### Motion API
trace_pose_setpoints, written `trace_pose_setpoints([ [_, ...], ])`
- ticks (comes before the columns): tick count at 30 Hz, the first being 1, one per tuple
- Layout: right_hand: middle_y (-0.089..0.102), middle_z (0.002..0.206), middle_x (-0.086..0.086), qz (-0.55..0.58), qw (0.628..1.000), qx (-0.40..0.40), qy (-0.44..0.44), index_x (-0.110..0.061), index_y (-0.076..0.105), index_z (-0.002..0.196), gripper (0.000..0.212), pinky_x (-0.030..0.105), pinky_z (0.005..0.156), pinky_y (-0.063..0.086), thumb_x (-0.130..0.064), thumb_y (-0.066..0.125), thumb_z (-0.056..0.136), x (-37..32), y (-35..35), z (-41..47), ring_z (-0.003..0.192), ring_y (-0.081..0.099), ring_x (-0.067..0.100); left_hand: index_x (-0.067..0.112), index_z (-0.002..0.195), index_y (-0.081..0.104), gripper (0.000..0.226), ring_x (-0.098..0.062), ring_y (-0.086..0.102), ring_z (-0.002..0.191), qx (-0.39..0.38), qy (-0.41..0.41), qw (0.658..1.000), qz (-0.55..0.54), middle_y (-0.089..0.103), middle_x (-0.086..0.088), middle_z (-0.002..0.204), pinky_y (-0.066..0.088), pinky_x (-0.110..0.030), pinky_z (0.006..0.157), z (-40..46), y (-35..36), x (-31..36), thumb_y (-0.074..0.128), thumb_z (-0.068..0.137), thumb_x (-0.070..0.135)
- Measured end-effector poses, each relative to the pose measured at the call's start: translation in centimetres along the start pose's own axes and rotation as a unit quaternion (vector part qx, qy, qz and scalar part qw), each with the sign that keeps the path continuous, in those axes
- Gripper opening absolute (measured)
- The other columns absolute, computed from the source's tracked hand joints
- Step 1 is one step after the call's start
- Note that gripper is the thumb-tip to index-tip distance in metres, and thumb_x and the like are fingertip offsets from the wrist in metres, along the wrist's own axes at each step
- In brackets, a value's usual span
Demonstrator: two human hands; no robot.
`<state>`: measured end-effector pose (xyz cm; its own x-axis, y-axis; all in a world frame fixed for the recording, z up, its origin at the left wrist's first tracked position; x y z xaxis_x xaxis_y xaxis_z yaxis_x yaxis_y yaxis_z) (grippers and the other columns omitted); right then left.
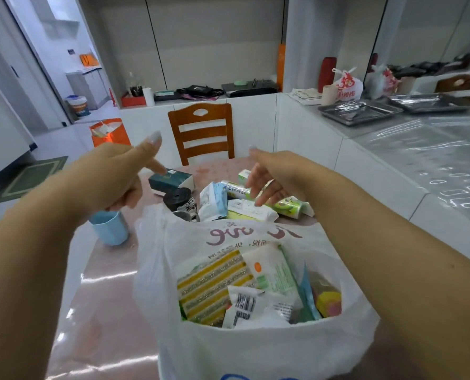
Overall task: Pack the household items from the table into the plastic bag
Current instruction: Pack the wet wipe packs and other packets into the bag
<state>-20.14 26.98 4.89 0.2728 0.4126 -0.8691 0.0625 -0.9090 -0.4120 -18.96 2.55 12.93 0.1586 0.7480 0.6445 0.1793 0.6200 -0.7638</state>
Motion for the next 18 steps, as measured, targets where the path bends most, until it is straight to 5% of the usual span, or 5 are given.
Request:
trace_pose_setpoints([
  [5, 0.062, 0.088, 0.015, 0.001, 0.995, 0.057, 0.081, -0.005, 0.057, 0.103, 0.055, 0.03, 0.064, 0.047, -0.054, 0.032, 0.098, 2.1, -0.9, 7.0, 0.073, 0.06, 0.027, 0.008, 0.101, 0.066, 0.05, -0.024, 0.058, 0.058, -0.045, -0.094, 0.989, -0.106, 0.066, -0.014, 0.073, 0.05, -0.031, 0.056, 7.6, 5.7, -2.7, 0.042, 0.095, 0.051],
  [10, 0.059, 0.1, 0.013, -0.021, 0.986, 0.026, 0.164, -0.008, 0.052, 0.112, 0.045, 0.028, 0.063, 0.042, -0.047, 0.034, 0.098, 8.1, 1.3, 14.0, 0.069, 0.053, 0.021, 0.001, 0.115, 0.059, 0.043, -0.028, 0.066, 0.089, -0.125, -0.138, 0.977, -0.107, 0.065, -0.014, 0.096, 0.058, -0.041, 0.081, 14.9, 14.0, -6.2, 0.056, 0.094, 0.038],
  [13, 0.054, 0.104, 0.013, -0.046, 0.985, 0.027, 0.165, -0.008, 0.051, 0.117, 0.048, 0.03, 0.073, 0.041, -0.05, 0.035, 0.098, 10.3, 1.9, 16.8, 0.085, 0.05, 0.026, 0.002, 0.124, 0.057, 0.049, -0.024, 0.062, 0.094, -0.151, -0.097, 0.981, 0.073, 0.063, -0.01, 0.105, 0.05, -0.03, 0.077, 18.8, 17.4, -7.3, 0.055, 0.092, 0.04],
  [16, 0.056, 0.095, 0.009, -0.248, 0.963, 0.03, 0.102, -0.01, 0.052, 0.097, 0.039, 0.029, 0.07, 0.04, -0.049, 0.049, 0.093, 11.9, 1.8, 19.3, 0.091, 0.053, 0.027, 0.006, 0.137, 0.041, 0.056, -0.03, 0.056, 0.112, -0.135, -0.023, 0.966, 0.218, 0.056, -0.017, 0.129, 0.044, -0.03, 0.085, 22.0, 20.3, -7.1, 0.056, 0.09, 0.033],
  [18, 0.062, 0.11, 0.008, -0.339, 0.937, -0.001, 0.086, -0.011, 0.055, 0.111, 0.048, 0.033, 0.079, 0.048, -0.051, 0.061, 0.085, 13.5, 2.6, 20.2, 0.106, 0.057, 0.029, 0.011, 0.144, 0.03, 0.067, -0.035, 0.053, 0.115, -0.116, 0.011, 0.956, 0.27, 0.053, -0.022, 0.131, 0.044, -0.034, 0.089, 23.9, 22.2, -7.5, 0.056, 0.09, 0.039],
])
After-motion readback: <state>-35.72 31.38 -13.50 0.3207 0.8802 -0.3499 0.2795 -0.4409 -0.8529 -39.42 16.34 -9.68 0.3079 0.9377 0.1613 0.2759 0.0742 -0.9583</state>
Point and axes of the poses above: each hand's wrist, its own z-axis towards the middle knuckle, its own y-axis out of the palm, x = y × z, the point moved 8 cm from there along z, towards the middle knuckle
